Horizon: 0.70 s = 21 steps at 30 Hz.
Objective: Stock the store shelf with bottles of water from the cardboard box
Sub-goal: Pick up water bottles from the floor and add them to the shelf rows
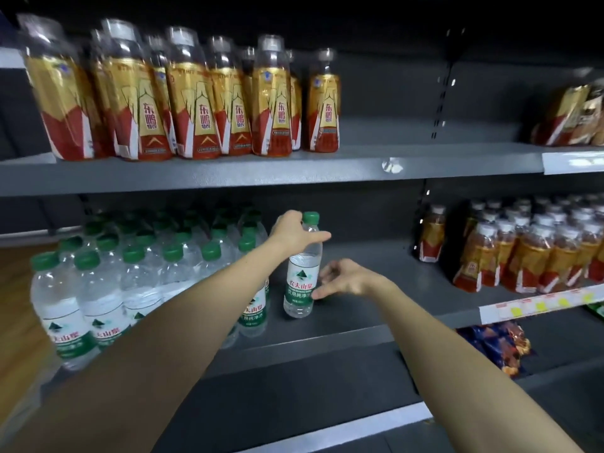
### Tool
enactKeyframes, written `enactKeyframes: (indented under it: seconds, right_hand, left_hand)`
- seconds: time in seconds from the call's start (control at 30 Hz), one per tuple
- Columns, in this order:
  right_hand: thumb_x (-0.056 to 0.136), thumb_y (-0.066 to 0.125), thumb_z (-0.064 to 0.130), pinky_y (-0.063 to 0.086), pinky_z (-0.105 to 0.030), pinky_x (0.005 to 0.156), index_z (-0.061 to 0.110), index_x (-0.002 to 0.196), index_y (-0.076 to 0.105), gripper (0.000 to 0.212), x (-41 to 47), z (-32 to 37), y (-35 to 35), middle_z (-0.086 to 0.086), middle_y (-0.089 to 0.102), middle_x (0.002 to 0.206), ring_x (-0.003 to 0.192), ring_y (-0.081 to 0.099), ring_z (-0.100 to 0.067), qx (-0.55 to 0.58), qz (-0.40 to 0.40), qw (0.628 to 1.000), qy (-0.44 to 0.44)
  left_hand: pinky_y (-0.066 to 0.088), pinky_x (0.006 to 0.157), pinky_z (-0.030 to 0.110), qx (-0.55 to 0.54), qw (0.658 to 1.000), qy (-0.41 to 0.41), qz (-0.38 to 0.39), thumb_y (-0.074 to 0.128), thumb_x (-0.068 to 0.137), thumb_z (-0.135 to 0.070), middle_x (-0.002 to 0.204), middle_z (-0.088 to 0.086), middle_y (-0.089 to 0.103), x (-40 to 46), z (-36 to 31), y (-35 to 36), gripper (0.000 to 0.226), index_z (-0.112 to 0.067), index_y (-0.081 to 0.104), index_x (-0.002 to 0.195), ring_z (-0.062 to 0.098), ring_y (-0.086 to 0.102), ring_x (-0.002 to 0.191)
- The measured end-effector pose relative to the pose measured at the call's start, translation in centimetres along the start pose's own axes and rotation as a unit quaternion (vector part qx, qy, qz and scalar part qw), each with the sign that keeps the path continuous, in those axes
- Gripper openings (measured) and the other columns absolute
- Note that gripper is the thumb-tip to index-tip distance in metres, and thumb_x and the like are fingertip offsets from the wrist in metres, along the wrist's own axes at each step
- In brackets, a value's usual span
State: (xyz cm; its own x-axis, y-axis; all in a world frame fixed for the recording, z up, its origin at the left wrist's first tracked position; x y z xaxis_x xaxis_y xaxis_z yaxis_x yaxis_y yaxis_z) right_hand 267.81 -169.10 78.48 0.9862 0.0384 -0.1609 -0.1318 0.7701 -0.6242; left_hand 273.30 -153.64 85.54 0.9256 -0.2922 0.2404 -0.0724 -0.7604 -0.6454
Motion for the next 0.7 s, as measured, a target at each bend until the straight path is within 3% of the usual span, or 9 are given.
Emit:
enactKeyframes:
  seconds: [0.07,0.23,0.37,0.5,0.6,0.7]
  right_hand:
    - [0.065,0.091,0.031,0.050,-0.035,0.093,0.011,0.100,0.065,0.048,1.8,-1.6,-0.2,0.000,0.066,0.094,0.090,0.061,-0.017,-0.088,0.025,0.996,0.022]
    - [0.067,0.088,0.035,0.048,-0.024,0.078,0.019,0.095,0.067,0.039,5.8,-2.5,-1.3,0.001,0.067,0.088,0.083,0.061,-0.016,-0.175,0.040,0.984,0.006]
    - [0.070,0.087,0.027,0.050,-0.028,0.073,0.015,0.092,0.065,0.034,8.1,-2.7,-0.7,-0.003,0.067,0.075,0.068,0.060,-0.016,-0.158,0.074,0.985,-0.018]
    - [0.075,0.084,0.023,0.047,-0.025,0.059,0.014,0.092,0.063,0.028,9.9,-2.9,-0.5,-0.001,0.060,0.067,0.061,0.056,-0.013,-0.155,0.093,0.983,-0.039]
    - [0.077,0.083,0.021,0.045,-0.027,0.059,0.013,0.090,0.062,0.026,11.0,-2.8,-0.1,-0.004,0.059,0.067,0.064,0.055,-0.017,-0.147,0.100,0.983,-0.051]
    - [0.078,0.081,0.022,0.046,-0.031,0.063,0.013,0.089,0.060,0.025,11.8,-3.2,0.8,-0.009,0.061,0.073,0.073,0.057,-0.022,-0.141,0.122,0.981,-0.045]
  left_hand:
    - [0.054,0.087,0.038,0.028,0.999,-0.041,-0.015,0.085,0.066,-0.053,0.105,0.008,0.068,1.0,0.4,0.4,0.060,-0.007,0.066,0.101,0.026,0.065,0.097]
    - [0.046,0.091,0.032,0.130,0.984,-0.116,-0.042,0.075,0.076,-0.057,0.127,0.013,0.060,2.3,0.4,0.7,0.078,0.000,0.056,0.127,0.030,0.057,0.117]
    - [0.049,0.085,0.033,0.229,0.964,-0.134,-0.006,0.071,0.082,-0.055,0.121,0.013,0.063,2.8,0.9,1.1,0.063,-0.004,0.061,0.117,0.029,0.060,0.111]
    - [0.046,0.084,0.031,0.316,0.942,-0.109,0.035,0.061,0.090,-0.052,0.124,0.006,0.063,3.1,0.5,0.9,0.048,-0.015,0.061,0.121,0.027,0.060,0.112]
    - [0.045,0.079,0.028,0.392,0.915,-0.050,0.080,0.075,0.077,-0.052,0.123,-0.006,0.062,2.5,0.3,1.2,0.063,-0.030,0.054,0.132,0.022,0.059,0.112]
    - [0.048,0.074,0.031,0.426,0.902,-0.022,0.063,0.086,0.069,-0.035,0.113,0.000,0.065,2.4,0.4,1.8,0.067,-0.026,0.056,0.128,0.026,0.063,0.106]
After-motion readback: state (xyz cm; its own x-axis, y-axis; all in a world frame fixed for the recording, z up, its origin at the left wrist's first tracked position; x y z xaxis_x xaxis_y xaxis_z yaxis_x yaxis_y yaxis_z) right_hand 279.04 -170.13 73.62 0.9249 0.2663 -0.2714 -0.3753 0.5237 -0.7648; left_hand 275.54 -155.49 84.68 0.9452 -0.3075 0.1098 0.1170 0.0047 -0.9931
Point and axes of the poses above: each hand's wrist, its own x-axis towards the middle knuckle, its own y-axis out of the palm, z = x × y, the point moved 1 cm from there along x, towards the middle knuckle
